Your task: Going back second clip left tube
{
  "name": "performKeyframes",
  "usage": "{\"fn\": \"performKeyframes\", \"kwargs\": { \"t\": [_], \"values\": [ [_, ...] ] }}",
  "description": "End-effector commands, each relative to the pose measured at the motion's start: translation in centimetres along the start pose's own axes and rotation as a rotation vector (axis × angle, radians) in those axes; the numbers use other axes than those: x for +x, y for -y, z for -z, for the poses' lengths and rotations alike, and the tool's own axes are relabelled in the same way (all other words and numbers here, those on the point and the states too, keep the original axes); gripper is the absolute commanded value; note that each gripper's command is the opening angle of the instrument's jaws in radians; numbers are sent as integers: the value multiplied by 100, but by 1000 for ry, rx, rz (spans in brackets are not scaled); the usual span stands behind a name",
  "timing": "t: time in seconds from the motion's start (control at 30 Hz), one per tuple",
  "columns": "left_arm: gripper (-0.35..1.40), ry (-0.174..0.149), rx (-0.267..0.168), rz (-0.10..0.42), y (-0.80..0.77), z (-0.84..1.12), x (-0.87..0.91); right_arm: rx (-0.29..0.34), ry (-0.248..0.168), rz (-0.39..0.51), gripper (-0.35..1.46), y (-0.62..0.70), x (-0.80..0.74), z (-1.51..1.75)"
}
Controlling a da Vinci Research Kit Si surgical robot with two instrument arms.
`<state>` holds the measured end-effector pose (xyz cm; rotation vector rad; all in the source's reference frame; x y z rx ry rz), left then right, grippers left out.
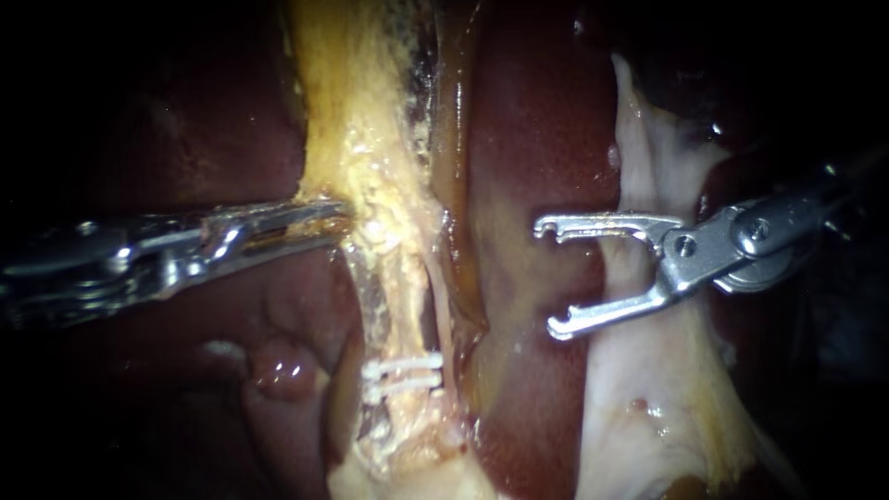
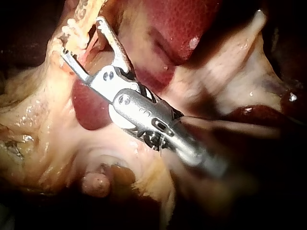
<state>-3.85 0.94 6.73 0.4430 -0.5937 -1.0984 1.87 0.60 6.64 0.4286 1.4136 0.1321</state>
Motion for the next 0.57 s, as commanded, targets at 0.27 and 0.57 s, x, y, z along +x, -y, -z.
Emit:
{"fn": "performKeyframes", "kwargs": {
  "t": [0.27, 0.57],
  "values": [
    [-35, -8, 2, -3, 1, -2, 1, -1, 0, 0, 60, 0, 0, 0],
    [-35, -10, 4, -3, 1, 1, -1, 0, 0, 0, 60, 0, 0, 1]
  ]
}}
